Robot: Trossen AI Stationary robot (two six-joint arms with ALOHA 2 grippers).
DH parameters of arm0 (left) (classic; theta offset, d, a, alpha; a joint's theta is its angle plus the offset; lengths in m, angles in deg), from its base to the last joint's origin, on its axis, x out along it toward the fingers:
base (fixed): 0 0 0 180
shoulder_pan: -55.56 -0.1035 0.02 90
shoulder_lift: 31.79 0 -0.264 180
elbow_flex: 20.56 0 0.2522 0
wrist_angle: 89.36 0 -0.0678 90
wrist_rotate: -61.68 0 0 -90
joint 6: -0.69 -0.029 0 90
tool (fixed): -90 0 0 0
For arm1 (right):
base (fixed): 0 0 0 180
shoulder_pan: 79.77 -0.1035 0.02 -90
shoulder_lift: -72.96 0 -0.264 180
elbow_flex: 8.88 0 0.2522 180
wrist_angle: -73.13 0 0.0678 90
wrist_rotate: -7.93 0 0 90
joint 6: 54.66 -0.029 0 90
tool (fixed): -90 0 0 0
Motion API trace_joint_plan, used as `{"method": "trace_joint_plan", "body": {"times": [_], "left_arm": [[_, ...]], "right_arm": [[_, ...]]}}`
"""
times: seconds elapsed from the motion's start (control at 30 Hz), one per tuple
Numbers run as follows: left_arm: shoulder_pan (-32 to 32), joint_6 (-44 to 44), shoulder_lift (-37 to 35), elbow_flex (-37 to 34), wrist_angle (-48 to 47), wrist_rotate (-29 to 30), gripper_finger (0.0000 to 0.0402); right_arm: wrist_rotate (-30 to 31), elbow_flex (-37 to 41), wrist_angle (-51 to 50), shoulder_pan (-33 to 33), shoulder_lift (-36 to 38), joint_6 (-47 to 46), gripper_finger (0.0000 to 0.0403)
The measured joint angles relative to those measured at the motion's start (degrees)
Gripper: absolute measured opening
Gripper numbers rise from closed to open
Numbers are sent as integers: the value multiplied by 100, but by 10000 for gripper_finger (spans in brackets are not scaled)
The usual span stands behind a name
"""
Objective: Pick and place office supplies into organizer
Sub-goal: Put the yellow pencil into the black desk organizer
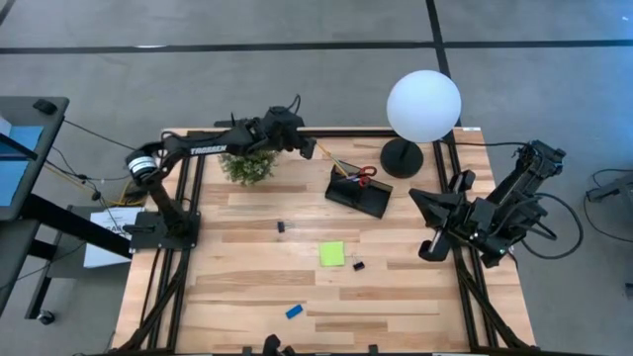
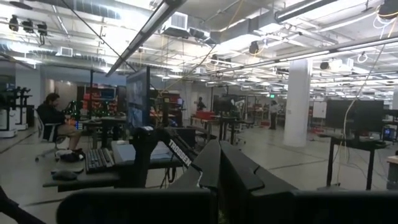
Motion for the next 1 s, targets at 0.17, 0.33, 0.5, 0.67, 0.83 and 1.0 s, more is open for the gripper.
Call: {"method": "trace_joint_plan", "body": {"times": [0.17,0.33,0.5,0.67,0.83,1.0], "left_arm": [[21,64,152,-2,117,-9,191],[22,82,154,-2,330,-2,191],[35,89,198,0,714,-38,191],[66,128,200,0,721,-53,191],[77,286,200,0,703,-52,191],[85,386,200,0,697,-69,187]], "right_arm": [[3,0,2,0,0,0,0],[6,0,2,-11,0,3,0],[28,0,4,0,0,215,0],[39,0,2,0,0,288,0],[39,0,2,0,0,299,0],[39,0,3,0,0,302,0]]}}
